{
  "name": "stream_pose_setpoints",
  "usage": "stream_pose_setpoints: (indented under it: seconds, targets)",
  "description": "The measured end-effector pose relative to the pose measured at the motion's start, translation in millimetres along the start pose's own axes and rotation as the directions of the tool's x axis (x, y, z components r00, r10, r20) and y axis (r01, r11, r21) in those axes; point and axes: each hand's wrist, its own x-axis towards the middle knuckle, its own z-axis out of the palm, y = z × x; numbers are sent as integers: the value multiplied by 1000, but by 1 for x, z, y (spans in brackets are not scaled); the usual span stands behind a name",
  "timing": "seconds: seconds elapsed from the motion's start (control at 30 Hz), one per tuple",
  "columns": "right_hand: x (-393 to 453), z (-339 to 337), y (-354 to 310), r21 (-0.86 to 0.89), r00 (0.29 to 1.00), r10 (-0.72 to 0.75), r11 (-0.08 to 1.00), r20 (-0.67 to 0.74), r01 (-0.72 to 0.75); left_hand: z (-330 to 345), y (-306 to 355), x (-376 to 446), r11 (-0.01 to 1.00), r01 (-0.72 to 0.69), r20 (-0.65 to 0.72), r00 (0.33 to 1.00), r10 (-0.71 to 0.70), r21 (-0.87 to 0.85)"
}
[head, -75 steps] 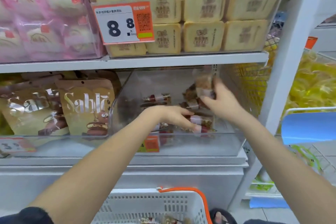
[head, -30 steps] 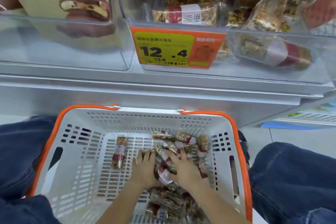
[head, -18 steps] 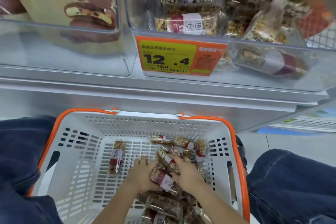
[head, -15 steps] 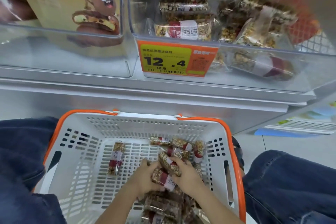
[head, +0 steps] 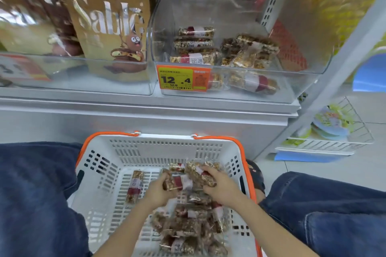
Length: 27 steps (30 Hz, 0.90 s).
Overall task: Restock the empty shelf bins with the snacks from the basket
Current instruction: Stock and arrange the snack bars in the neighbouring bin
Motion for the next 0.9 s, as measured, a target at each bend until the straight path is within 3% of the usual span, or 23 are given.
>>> stream_pose_setpoints:
  seconds: [0.13,0.23,0.33,0.43,0.5,0.57,0.63,0.67,0.73,0.77,0.8,0.83,0.9]
  targets:
    - [-26,-58,-46,65,984,-160,984,-74,165,-58,56,-19,958,-243,-20,968,249,154]
    - [-65,-115,-94,16,922,-351,934,-167,358,-101,109,-55,861,-442,-110,871,479,253]
    - [-107,-174,-134,8,775,-513,832,-370,555,-138,177,-101,740,-600,-273,690,671,302]
    - [-107,-224,-154,-125,543,-541,773,-643,622,-160,244,-120,661,-658,-428,512,744,362]
    - [-81,-247,-159,-158,477,-486,803,-732,575,-165,283,-107,669,-626,-477,481,736,401]
    - [-48,-260,-155,-169,501,-453,842,-738,512,-166,316,-81,678,-579,-481,481,733,454]
    - [-15,-269,-140,-299,553,-467,880,-690,369,-165,334,-49,660,-454,-427,517,742,598]
    - [-2,-274,-131,-392,628,-446,890,-638,233,-166,336,-29,633,-336,-367,590,719,698]
    - [17,-281,-116,-459,831,-223,887,-510,-43,-171,328,7,570,-204,-202,798,568,796]
    - [22,-285,-111,-441,890,-94,889,-447,-128,-173,323,19,622,-221,-122,880,459,751]
    - [26,-288,-109,-413,914,-27,897,-404,-156,-174,318,28,717,-255,-62,921,384,649]
    - [28,-290,-108,-398,924,-21,906,-381,-143,-174,316,32,785,-298,-31,927,374,543]
    - [22,-294,-111,-382,936,-73,922,-345,-68,-171,317,31,791,-383,-86,876,475,477]
